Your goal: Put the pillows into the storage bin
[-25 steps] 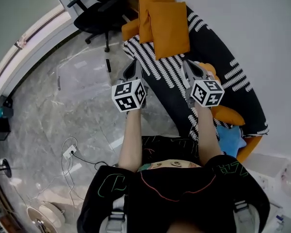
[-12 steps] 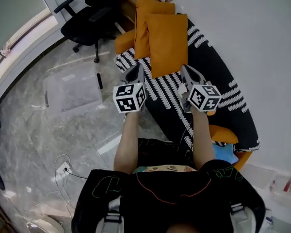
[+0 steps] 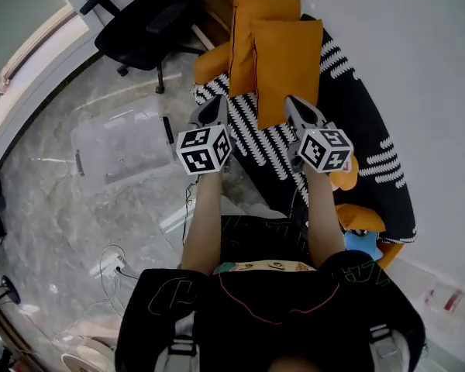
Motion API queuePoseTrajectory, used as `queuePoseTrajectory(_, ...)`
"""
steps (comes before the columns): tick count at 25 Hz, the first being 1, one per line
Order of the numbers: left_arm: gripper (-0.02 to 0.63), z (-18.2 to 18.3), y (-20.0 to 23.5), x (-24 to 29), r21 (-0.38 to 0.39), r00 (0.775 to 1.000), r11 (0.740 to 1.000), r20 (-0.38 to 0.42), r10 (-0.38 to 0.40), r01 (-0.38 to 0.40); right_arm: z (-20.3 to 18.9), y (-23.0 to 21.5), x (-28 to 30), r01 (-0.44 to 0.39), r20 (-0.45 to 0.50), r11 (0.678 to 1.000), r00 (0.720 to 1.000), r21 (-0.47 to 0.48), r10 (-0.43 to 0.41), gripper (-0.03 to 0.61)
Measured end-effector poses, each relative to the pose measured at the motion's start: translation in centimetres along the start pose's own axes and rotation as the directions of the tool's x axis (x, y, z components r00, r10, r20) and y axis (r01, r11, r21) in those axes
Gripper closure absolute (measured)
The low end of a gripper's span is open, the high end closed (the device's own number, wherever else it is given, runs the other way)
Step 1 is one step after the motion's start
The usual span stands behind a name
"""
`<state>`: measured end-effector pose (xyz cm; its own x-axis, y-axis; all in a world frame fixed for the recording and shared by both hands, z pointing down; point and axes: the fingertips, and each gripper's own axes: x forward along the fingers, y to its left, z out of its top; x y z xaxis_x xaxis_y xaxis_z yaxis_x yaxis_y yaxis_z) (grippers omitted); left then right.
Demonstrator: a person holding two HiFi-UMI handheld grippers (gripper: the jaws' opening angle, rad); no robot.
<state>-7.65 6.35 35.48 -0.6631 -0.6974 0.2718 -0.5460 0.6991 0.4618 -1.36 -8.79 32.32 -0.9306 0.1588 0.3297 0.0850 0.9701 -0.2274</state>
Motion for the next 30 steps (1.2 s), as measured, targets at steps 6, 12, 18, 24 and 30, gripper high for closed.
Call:
queuePoseTrajectory(6,0.618,-2.3,-1.2,4.2,0.012,0.993,0.998,-0.094,-0.068,0.069,-1.2,-5.3,0.0,0.119,-0.028,0.993,0.993,0.019,-0.119,0.575)
queuePoseTrajectory(12,0.618,-3.6,-2.5,8.5,0.03,0.982,0.994,-0.159,-0.099,0.105,-1.2,-10.8,1.3,0.173,-0.02,0.982,0.985,0.072,-0.172,0.575)
queuePoseTrajectory(18,0.618,-5.4,-4.5,13.9,0.074,0.965,0.99,-0.242,-0.098,0.119,-0.5,-16.8,4.6,0.172,-0.011,0.977,0.985,0.125,-0.172,0.575)
queuePoseTrajectory(24,0.618,-5.4,-5.4,20.8,0.061,0.965,0.994,-0.249,-0.076,0.094,-0.5,-22.7,7.9,0.155,-0.034,0.986,0.987,-0.059,-0.157,0.575)
queuePoseTrajectory(30,0.618,-10.1,-4.1,26.7,0.054,0.954,0.999,-0.298,0.02,-0.004,-4.2,-29.4,11.2,0.091,-0.068,0.996,0.993,-0.021,-0.092,0.575)
